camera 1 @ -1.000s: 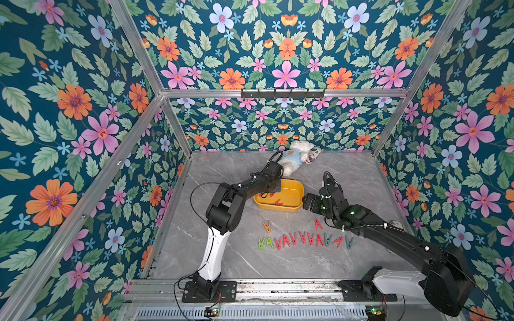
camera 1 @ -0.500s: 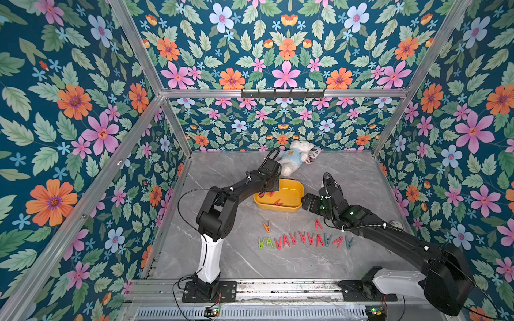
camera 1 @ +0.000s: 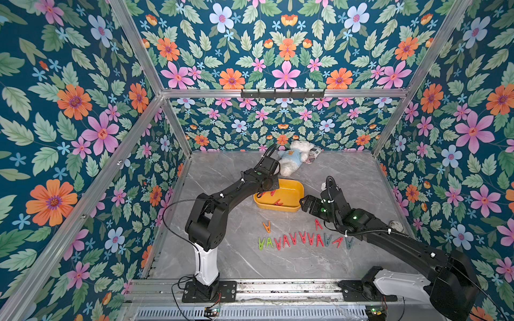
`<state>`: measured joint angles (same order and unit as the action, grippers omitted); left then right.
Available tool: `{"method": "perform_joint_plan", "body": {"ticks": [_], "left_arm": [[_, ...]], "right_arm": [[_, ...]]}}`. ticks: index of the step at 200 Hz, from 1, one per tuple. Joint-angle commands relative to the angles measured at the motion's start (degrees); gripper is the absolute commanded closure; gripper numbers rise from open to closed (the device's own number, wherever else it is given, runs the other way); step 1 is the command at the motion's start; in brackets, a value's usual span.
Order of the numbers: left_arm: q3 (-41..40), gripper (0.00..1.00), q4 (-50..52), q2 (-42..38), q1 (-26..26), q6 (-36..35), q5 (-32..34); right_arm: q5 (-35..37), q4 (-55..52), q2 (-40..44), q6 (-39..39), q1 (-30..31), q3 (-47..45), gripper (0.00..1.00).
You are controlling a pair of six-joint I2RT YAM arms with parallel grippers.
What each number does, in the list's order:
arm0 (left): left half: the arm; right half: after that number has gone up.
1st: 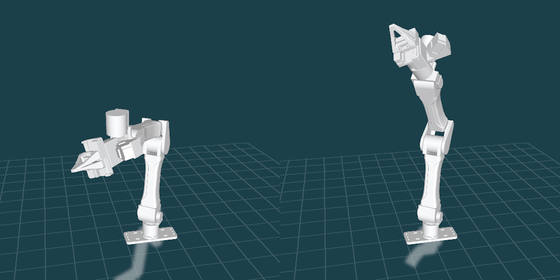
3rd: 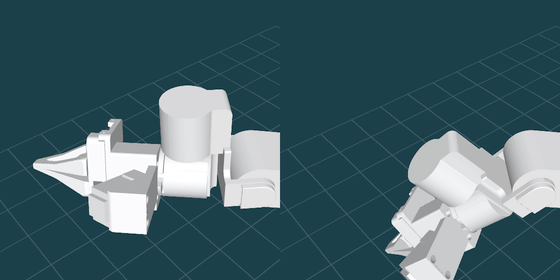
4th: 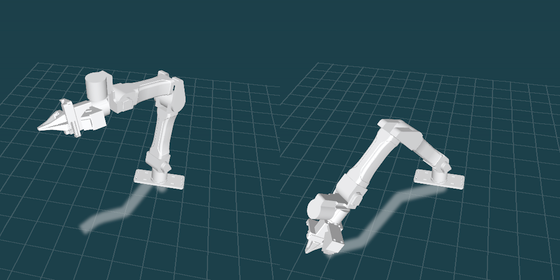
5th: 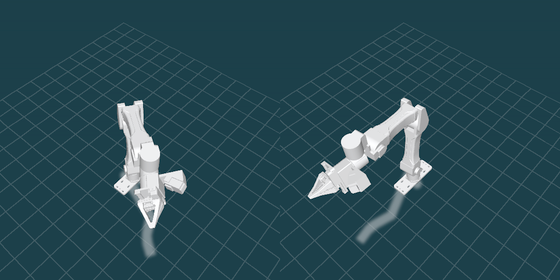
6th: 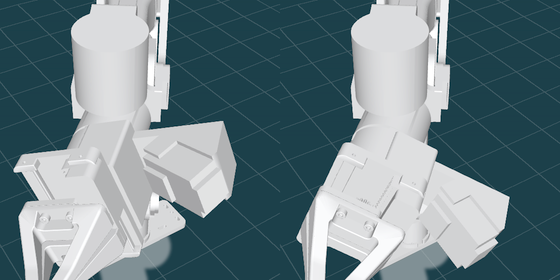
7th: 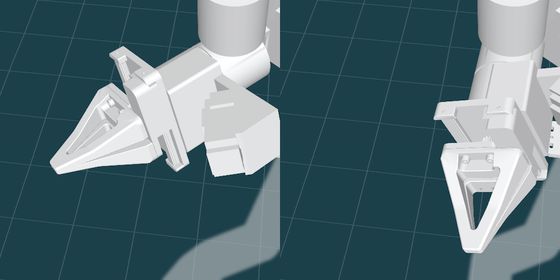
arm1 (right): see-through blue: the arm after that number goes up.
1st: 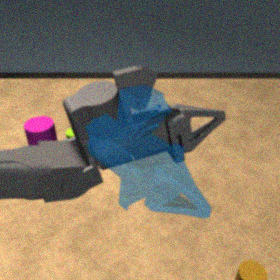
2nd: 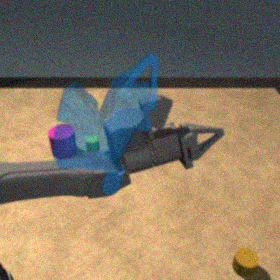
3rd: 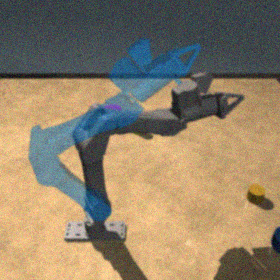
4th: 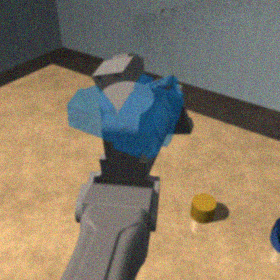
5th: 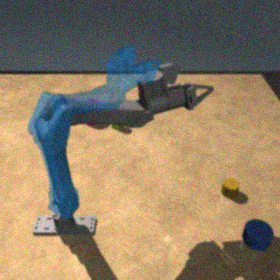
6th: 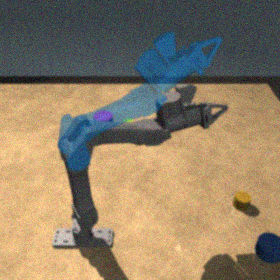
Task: Take the clothespins out of the storage box
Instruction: Place the clothespin at the center of the board.
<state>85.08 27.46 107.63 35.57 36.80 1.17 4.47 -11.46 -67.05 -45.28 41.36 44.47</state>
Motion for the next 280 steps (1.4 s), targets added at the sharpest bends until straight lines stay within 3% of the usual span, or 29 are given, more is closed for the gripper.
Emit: {"method": "perform_joint_plan", "body": {"ticks": [1, 153, 280], "left_arm": [[-1.48, 1.0, 1.1, -1.81, 1.13, 4.15, -0.08], [-18.51, 1.0, -1.83, -6.68, 13.83, 22.35, 9.23], [-7.57, 1.0, 3.06, -3.05, 14.29, 19.04, 12.51]], "right_arm": [[-0.51, 1.18, 1.62, -1.48, 0.19, -1.16, 0.01], [-2.87, -5.04, 14.28, 2.94, 0.15, -6.1, 0.01], [-2.8, -4.74, 15.54, 2.04, 0.17, -7.53, 0.01]]}}
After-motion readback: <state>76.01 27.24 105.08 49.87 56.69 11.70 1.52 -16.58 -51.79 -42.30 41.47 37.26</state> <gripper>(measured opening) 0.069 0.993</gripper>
